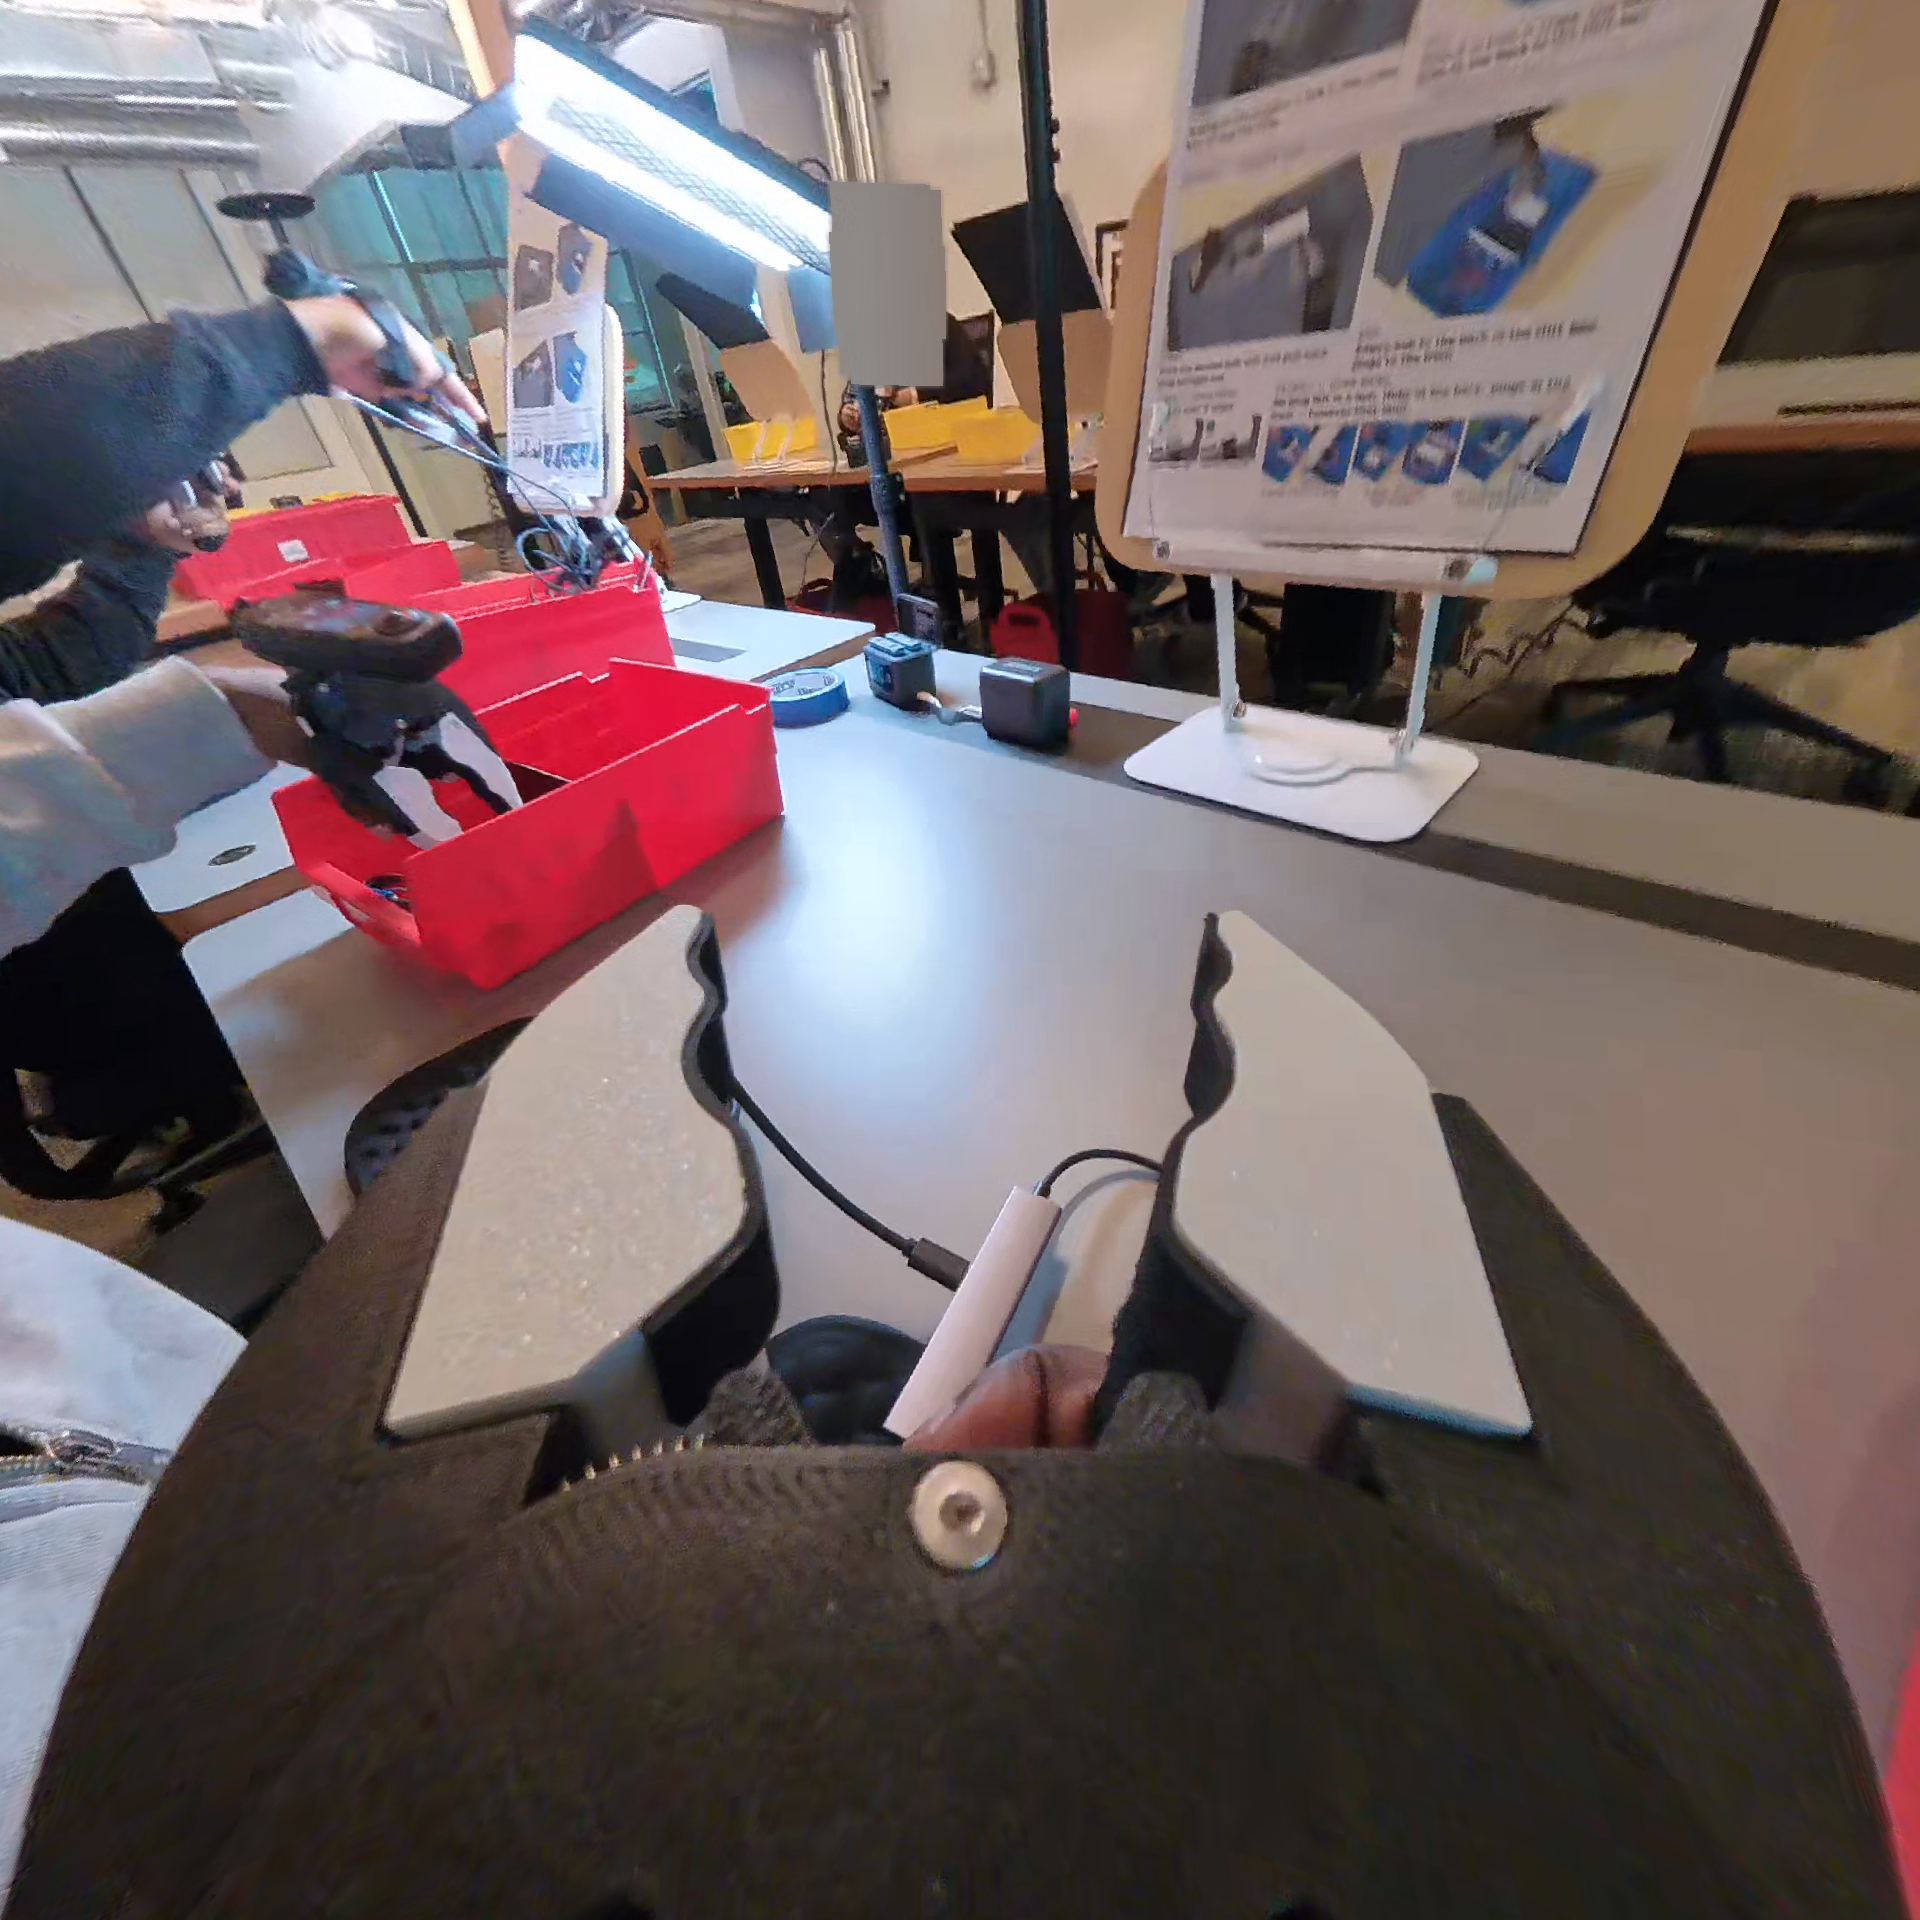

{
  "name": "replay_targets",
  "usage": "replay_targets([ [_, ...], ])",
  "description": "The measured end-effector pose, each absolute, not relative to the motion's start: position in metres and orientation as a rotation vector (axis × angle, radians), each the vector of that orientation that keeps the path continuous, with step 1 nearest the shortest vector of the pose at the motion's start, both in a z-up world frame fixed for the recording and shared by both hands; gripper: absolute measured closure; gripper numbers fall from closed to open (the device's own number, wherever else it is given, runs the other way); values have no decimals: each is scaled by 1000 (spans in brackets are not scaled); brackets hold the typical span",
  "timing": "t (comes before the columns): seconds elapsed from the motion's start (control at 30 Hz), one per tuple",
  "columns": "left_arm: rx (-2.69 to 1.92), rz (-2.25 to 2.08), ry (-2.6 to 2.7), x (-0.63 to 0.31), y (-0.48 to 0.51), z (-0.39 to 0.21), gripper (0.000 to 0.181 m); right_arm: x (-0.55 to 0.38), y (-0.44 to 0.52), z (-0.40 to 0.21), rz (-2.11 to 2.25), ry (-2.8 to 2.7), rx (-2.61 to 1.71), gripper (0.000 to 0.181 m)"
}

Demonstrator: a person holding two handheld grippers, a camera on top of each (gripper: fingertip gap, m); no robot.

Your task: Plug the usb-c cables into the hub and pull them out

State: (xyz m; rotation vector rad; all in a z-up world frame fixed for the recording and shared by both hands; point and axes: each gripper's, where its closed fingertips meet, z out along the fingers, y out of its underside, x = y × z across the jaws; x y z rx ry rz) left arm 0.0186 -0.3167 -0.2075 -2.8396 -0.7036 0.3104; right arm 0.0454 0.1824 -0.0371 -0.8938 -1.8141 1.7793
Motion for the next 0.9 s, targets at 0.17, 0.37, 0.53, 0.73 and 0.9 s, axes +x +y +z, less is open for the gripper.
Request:
replay_targets([
  [0.17, -3029, 229, -493, 22, -327, -231, 151, 53, 171, -32, 1792, -1837, -833, 98],
  [0.37, -2989, 352, -482, 26, -333, -200, 169, 52, 167, -38, 1821, -1847, -839, 104],
  [0.53, -2874, 511, -577, 27, -345, -158, 172, 53, 168, -34, 1885, -1823, -874, 109],
  [0.73, -2561, 794, -676, 27, -347, -100, 173, 55, 165, -33, 1887, -1821, -843, 112],
  [0.9, -2058, 1037, -701, 29, -312, -34, 173, 61, 148, -36, 1905, -1861, -755, 112],
])
